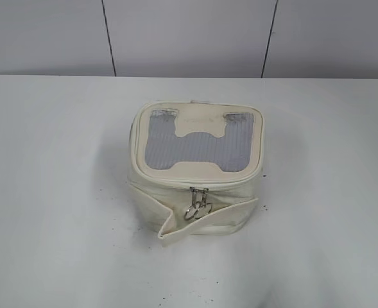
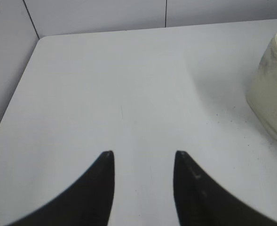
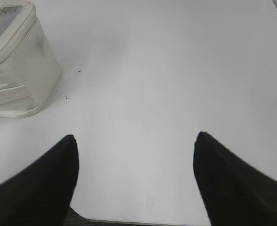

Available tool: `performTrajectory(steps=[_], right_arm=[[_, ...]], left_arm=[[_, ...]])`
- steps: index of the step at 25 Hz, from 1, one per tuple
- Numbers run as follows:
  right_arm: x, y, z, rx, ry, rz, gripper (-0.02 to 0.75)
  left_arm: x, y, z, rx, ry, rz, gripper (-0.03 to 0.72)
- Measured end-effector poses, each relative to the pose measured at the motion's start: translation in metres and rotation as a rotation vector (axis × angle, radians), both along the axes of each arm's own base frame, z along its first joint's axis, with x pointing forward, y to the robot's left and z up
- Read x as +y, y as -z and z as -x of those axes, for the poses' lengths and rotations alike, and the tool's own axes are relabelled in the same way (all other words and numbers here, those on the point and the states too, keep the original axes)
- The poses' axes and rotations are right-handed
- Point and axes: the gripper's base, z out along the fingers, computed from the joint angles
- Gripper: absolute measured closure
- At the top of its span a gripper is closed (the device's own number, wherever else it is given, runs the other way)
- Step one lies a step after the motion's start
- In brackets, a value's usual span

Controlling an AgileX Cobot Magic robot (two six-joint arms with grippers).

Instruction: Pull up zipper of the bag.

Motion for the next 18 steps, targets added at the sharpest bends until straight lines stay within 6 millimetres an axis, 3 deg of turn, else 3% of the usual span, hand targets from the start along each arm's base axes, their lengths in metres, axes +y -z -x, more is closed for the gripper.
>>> performTrajectory(steps=[18], right_arm=[[0.0000, 0.0000, 0.0000, 0.000, 0.000, 0.000, 0.152]], left_arm=[[0.0000, 0.0000, 0.0000, 0.000, 0.001, 0.000, 0.395]])
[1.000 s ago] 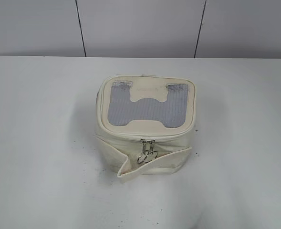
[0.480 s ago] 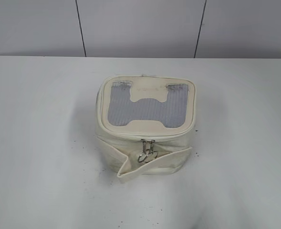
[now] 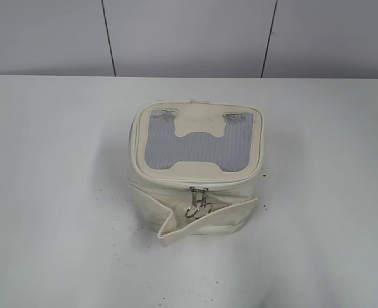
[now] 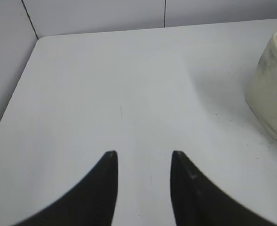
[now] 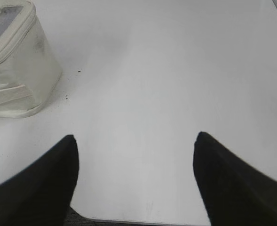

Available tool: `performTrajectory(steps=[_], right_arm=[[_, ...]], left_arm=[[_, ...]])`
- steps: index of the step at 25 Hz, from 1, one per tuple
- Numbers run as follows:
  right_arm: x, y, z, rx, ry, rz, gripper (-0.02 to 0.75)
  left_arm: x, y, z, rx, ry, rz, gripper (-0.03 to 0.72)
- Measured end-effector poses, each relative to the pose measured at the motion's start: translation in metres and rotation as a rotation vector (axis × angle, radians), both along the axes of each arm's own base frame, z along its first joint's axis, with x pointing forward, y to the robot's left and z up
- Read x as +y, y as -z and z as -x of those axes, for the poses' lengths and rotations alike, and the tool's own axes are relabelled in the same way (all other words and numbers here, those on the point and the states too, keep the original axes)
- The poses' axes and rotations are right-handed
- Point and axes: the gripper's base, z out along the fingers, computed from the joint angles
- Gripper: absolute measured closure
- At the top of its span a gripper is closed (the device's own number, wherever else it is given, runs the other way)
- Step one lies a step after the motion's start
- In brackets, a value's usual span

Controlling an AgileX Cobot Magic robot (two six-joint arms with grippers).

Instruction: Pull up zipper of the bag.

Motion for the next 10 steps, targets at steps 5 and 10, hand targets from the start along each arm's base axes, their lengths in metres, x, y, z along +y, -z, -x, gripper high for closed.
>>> performTrajectory(steps=[5, 10], right_arm=[[0.0000, 0.0000, 0.0000, 0.000, 0.000, 0.001, 0.152], [0.0000, 0.0000, 0.0000, 0.000, 0.000, 0.001, 0.152]], left_arm=[[0.0000, 0.0000, 0.0000, 0.000, 0.000, 0.000, 0.405], [0.0000, 0.0000, 0.0000, 0.000, 0.000, 0.000, 0.415]])
